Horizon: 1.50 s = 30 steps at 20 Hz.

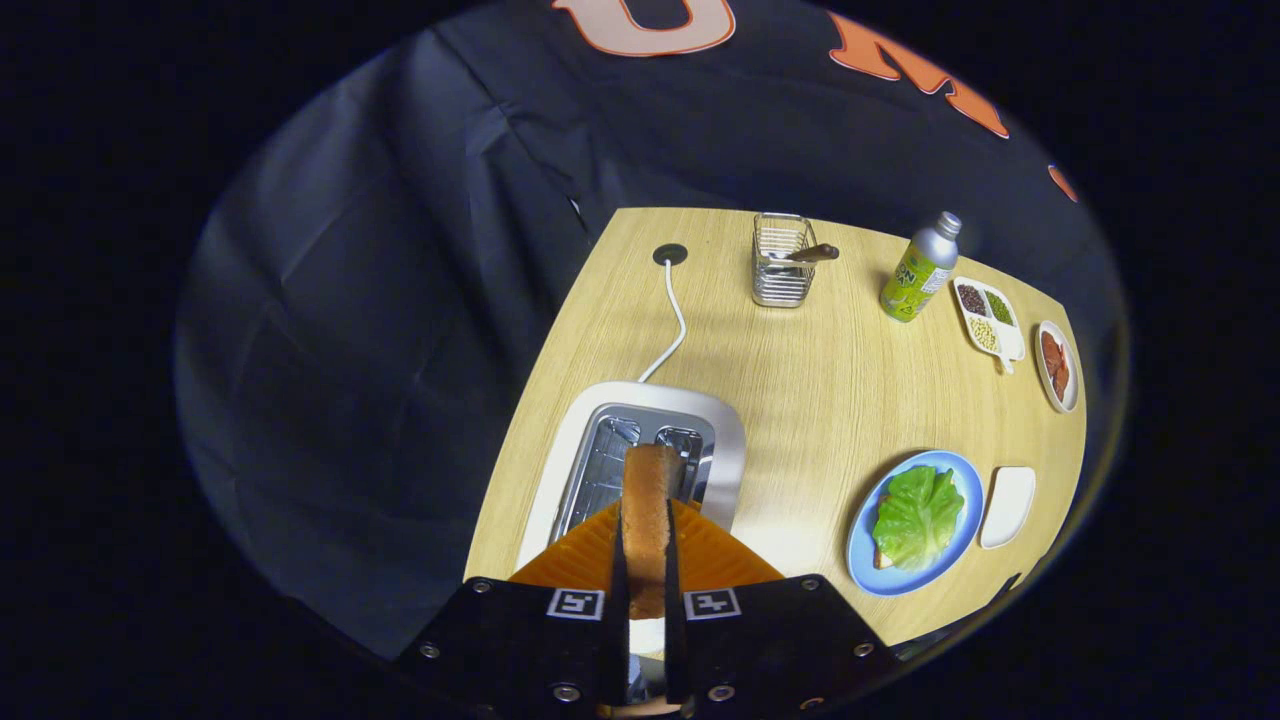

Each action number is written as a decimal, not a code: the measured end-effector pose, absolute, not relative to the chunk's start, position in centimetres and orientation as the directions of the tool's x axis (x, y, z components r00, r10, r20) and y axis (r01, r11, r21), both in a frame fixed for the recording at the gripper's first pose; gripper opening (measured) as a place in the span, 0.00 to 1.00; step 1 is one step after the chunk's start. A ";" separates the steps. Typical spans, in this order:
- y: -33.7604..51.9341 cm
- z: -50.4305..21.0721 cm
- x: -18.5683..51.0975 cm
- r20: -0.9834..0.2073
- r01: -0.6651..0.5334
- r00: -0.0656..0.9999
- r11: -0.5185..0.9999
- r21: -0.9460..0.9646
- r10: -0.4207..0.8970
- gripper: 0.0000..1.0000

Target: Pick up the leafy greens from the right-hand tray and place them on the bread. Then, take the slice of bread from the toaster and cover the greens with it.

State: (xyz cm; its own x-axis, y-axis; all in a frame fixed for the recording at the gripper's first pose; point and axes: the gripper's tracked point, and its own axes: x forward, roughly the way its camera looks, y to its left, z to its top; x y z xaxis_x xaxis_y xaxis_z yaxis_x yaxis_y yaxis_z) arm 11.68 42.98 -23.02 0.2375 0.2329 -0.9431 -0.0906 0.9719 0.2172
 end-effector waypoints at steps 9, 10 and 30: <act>40.9 -17.6 12.5 -0.879 -0.063 0.341 0.941 0.332 0.333 0.15; 40.8 -17.0 12.2 -0.873 -0.067 0.346 0.938 0.341 0.343 0.15; 26.5 -20.9 8.7 -0.854 0.014 0.363 0.914 0.405 0.373 0.15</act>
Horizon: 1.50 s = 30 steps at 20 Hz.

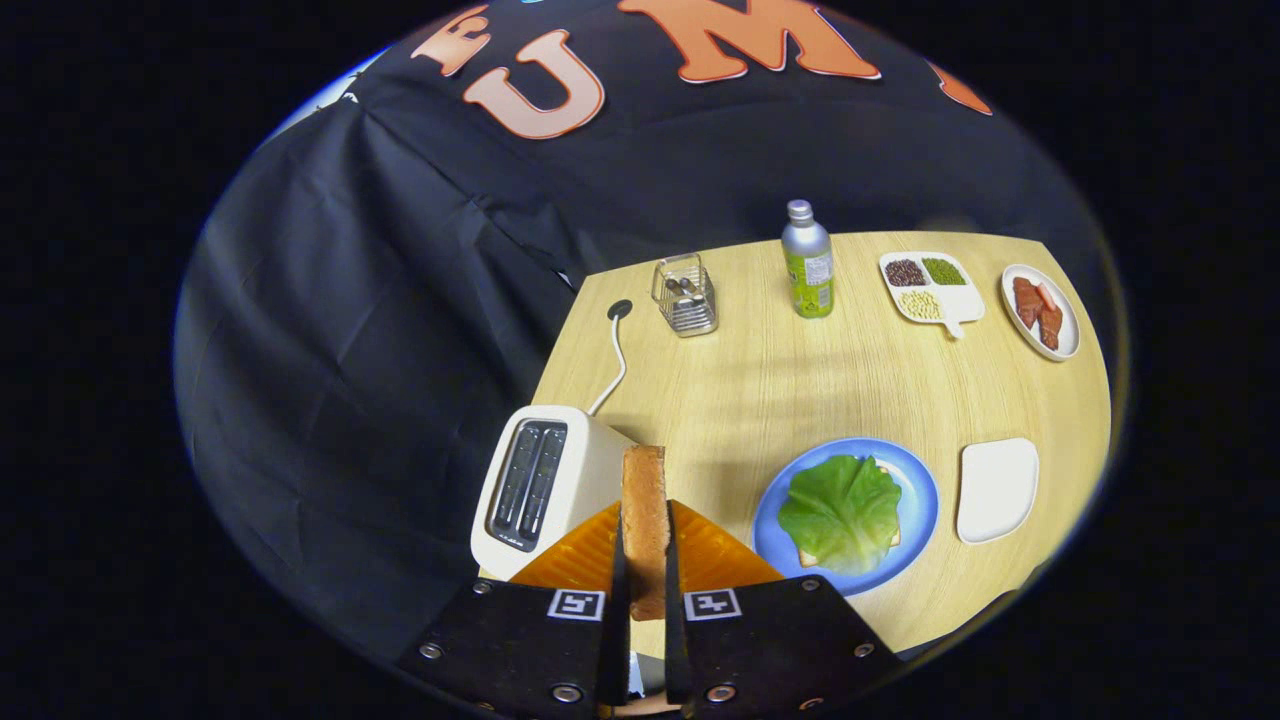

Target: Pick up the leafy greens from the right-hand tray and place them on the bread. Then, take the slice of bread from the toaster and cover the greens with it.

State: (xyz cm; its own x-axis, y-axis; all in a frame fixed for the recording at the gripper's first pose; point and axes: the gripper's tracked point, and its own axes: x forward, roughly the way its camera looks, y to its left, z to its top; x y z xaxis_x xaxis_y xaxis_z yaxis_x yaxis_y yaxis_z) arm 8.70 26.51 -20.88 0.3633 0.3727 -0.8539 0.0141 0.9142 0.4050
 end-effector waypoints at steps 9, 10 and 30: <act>21.7 -25.3 7.2 -0.846 0.022 0.359 0.903 0.429 0.394 0.15; 21.3 -26.0 6.9 -0.846 0.024 0.354 0.901 0.434 0.398 0.15; 14.5 -34.0 5.2 -0.781 0.026 0.385 0.840 0.542 0.492 0.15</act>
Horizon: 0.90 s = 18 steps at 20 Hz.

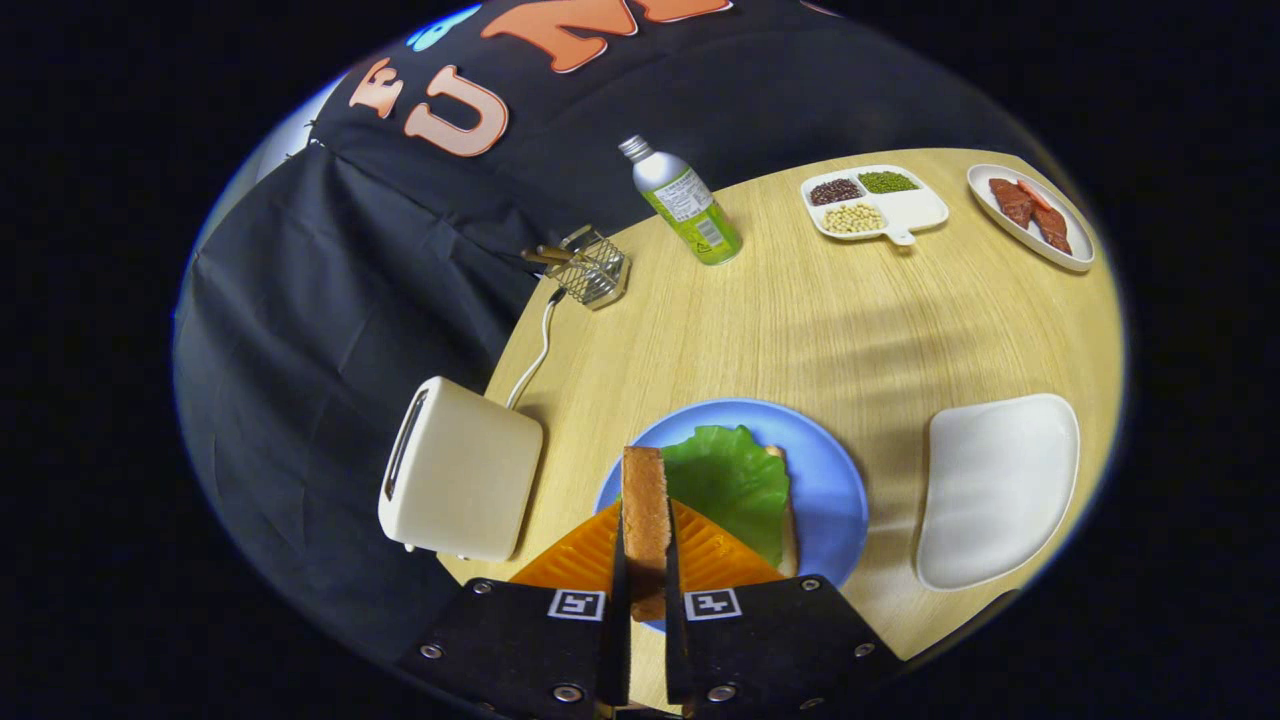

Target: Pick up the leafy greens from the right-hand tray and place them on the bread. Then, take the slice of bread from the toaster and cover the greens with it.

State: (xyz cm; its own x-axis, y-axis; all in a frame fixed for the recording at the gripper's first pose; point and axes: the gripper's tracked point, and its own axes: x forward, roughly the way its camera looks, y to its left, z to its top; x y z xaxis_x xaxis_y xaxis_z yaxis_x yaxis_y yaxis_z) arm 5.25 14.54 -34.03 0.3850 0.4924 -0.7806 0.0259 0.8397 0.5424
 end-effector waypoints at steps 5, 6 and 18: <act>13.7 -35.2 5.5 -0.789 -0.003 0.412 0.866 0.499 0.456 0.15; 13.5 -35.6 5.5 -0.798 0.001 0.421 0.879 0.476 0.432 0.15; 10.1 -37.2 6.4 -0.806 -0.118 0.553 0.978 0.175 0.211 0.75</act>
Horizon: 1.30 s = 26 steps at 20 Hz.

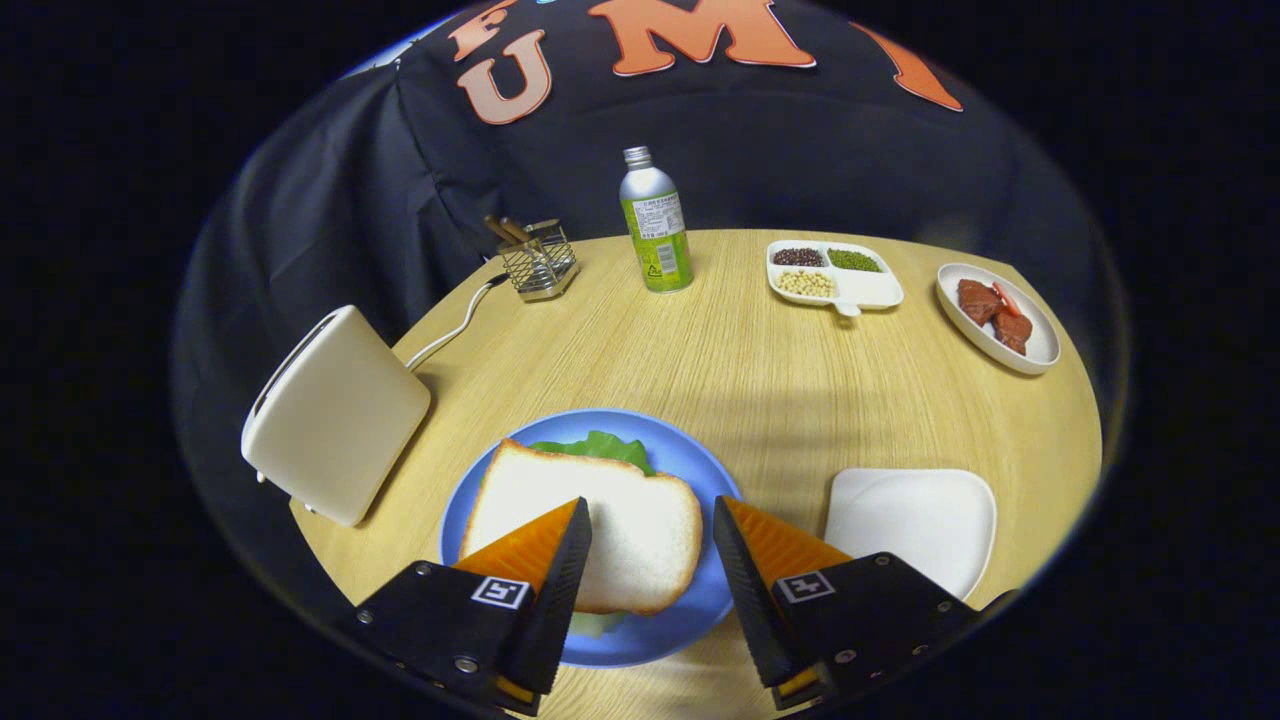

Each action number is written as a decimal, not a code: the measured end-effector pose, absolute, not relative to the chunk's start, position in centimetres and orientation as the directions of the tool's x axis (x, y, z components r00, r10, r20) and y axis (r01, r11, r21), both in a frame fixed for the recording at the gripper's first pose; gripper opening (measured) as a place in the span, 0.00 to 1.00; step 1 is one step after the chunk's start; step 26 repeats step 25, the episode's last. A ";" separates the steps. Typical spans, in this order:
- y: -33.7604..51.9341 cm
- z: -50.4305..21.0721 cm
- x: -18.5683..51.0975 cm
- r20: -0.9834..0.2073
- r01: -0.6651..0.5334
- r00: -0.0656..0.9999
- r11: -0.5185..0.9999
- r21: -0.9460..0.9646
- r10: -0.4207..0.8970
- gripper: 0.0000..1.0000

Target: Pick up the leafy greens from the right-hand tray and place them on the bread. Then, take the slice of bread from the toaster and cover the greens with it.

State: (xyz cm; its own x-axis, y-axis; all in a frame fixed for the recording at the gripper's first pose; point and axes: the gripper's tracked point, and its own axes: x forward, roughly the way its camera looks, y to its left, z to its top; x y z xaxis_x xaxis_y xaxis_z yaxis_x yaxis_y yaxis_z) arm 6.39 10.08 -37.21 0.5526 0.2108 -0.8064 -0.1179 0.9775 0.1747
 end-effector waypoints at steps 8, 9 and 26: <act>7.9 -26.6 7.7 -0.588 -0.122 0.792 0.986 0.110 0.163 0.83; 7.6 -25.4 7.5 -0.562 -0.120 0.814 0.989 0.083 0.146 0.84; 7.7 -7.7 1.1 -0.011 -0.103 0.995 0.989 -0.105 0.102 0.89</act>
